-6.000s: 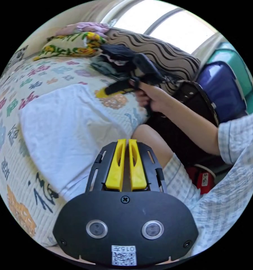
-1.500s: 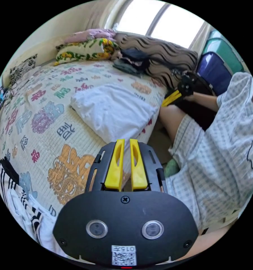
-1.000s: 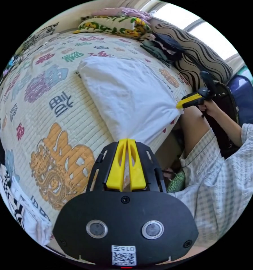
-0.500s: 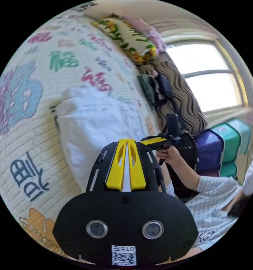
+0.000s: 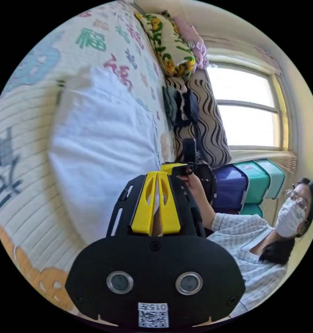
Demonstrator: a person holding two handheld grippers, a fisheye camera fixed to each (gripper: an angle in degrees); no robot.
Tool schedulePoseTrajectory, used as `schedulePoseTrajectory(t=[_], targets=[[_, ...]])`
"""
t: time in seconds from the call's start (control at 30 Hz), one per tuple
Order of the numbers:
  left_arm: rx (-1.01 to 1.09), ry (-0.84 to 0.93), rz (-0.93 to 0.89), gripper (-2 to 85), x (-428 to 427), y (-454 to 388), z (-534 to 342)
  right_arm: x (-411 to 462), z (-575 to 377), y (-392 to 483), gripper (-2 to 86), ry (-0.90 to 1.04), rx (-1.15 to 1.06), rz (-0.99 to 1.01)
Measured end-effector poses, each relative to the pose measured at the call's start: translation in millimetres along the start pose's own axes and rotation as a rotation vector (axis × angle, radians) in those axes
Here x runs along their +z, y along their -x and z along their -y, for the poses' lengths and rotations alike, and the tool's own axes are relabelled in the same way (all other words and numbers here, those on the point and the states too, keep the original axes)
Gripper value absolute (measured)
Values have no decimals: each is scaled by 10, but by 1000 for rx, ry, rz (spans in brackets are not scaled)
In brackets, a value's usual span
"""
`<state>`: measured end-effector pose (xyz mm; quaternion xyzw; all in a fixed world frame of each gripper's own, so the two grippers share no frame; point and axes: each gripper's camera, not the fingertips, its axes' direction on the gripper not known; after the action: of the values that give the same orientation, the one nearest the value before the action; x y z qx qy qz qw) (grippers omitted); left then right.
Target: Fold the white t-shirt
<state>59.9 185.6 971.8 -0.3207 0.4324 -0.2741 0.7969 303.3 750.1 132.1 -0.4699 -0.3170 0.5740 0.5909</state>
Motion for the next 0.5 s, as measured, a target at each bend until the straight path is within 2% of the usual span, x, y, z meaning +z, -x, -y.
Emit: schedulePoseTrajectory(t=[0.03,0.1,0.13,0.17,0.37,0.43,0.5], targets=[[-32,-3,57,-9,45,53,30,107,56,8,-7,30,4,-6],[-71,23,162,-9,-22,162,4,304,161,-40,-7,103,39,-213],[-76,17,162,-9,-153,223,-76,291,157,-71,-7,109,45,-218],[-89,5,157,-9,-240,255,-133,184,108,-155,-7,82,90,-171],[-146,-67,304,-6,-1007,223,-879,-724,-648,-301,-4,-162,253,-246],[18,-15,377,3,-943,-234,-1113,-819,-861,-99,0,-179,182,-284],[183,38,481,31,-691,-701,-1268,-662,-1069,434,12,-108,-94,-309]])
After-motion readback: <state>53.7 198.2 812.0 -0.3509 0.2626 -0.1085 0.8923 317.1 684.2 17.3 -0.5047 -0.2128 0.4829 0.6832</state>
